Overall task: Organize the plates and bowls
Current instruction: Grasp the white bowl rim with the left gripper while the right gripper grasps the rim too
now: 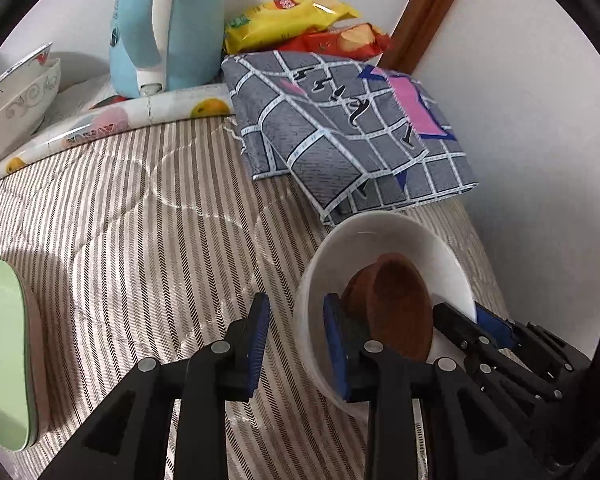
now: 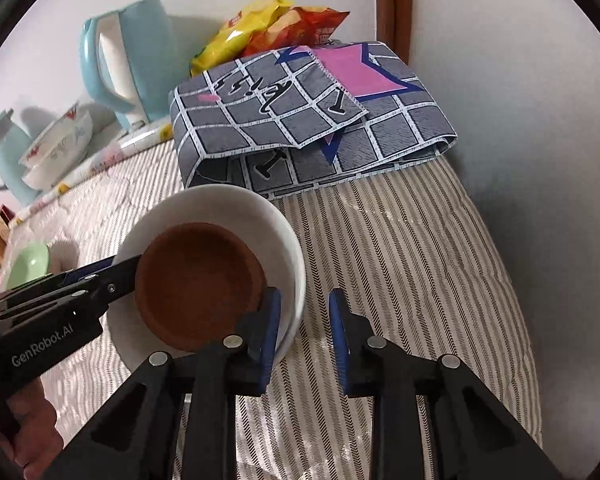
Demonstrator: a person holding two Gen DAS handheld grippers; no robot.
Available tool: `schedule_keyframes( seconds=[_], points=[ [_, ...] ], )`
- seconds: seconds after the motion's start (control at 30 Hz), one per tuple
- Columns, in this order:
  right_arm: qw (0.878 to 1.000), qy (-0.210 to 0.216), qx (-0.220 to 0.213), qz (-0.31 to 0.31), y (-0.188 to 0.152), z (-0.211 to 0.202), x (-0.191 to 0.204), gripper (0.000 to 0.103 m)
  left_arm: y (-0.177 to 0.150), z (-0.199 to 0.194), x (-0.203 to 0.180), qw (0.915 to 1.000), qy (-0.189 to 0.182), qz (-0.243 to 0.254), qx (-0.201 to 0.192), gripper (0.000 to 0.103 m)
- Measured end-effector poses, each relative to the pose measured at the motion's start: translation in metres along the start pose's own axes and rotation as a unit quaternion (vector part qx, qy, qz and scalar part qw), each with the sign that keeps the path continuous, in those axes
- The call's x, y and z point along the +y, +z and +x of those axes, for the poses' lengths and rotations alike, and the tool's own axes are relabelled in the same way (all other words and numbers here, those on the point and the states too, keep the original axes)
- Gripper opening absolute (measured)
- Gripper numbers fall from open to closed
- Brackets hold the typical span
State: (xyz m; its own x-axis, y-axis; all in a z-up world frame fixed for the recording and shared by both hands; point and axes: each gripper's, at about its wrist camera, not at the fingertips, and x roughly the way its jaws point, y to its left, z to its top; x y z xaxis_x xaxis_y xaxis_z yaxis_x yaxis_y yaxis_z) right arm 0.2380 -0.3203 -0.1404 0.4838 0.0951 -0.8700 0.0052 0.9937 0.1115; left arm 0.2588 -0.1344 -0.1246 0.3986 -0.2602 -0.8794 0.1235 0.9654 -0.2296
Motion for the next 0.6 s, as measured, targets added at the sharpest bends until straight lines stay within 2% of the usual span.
schedule_keyframes(
  seconds=[0.27, 0.37, 0.6],
  points=[
    [1.000, -0.009, 0.024, 0.000, 0.002, 0.012, 0.002, 0.025, 0.000, 0.015, 0.001, 0.9998, 0.010, 0.003, 0.018, 0.027],
    [1.000, -0.011, 0.025, -0.001, 0.003, 0.013, 0.002, 0.027, 0.000, 0.017, 0.001, 0.9998, 0.013, 0.002, 0.012, 0.026],
    [1.000, -0.004, 0.026, 0.012, 0.002, 0.014, -0.007, 0.039, 0.000, 0.017, 0.004, 0.9999, 0.014, -0.005, 0.006, 0.028]
  ],
)
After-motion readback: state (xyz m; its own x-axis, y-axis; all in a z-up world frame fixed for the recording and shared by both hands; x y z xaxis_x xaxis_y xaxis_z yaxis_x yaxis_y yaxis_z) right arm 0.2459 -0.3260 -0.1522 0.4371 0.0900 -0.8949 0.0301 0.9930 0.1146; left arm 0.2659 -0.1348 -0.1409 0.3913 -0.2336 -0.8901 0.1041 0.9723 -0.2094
